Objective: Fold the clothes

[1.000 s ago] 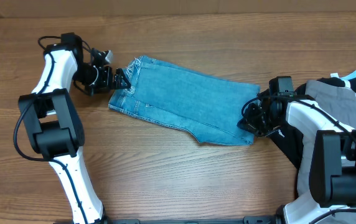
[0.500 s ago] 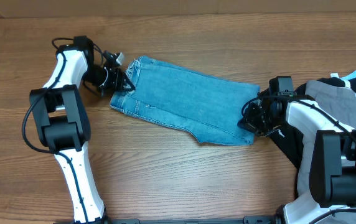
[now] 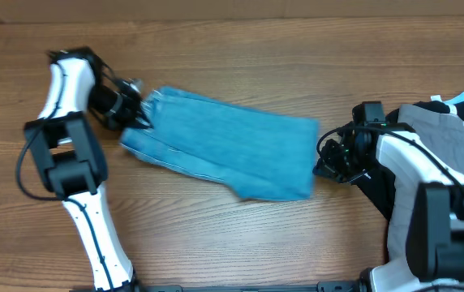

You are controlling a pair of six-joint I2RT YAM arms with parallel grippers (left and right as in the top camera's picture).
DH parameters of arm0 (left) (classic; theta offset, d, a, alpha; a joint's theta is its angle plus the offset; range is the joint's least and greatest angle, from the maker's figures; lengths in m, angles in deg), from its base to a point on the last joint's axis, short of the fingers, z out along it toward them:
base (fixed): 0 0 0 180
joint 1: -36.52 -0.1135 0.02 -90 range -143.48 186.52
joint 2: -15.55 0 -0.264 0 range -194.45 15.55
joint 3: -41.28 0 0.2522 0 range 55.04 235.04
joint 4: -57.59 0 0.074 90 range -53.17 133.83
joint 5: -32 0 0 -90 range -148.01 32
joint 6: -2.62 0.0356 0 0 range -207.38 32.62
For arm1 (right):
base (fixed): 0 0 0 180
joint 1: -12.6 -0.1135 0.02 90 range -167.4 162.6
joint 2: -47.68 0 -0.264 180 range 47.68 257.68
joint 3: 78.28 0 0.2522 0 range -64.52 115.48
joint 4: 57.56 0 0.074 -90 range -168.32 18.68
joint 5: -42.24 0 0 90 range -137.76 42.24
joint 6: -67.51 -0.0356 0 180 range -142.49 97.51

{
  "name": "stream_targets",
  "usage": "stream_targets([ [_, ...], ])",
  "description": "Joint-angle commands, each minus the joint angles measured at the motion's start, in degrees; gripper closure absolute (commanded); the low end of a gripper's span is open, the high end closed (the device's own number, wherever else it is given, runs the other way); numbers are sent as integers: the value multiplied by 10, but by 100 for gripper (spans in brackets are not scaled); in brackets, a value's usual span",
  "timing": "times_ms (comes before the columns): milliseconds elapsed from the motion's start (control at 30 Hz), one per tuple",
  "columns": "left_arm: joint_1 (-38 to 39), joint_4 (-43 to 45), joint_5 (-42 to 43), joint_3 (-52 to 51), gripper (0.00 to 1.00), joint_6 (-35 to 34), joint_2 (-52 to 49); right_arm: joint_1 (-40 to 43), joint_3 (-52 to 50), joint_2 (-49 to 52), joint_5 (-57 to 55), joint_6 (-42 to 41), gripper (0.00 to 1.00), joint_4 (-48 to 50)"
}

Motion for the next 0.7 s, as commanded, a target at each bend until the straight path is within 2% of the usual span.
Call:
stream_targets([
  [0,-39,-30,-73,89,96,-19,86,1,31,-61,-3,0,95,-21],
  [133,-47,-43,-82,153,96,-36,150,1,38,-103,-3,0,94,-52],
  [367,13,-65,-104,153,96,-60,192,1,38,-138,-3,2,94,-60],
  [533,85,-54,-191,88,96,-91,189,1,38,-139,-3,2,94,-64],
  [667,141,0,-249,0,96,-130,189,1,38,-139,-3,2,94,-64],
])
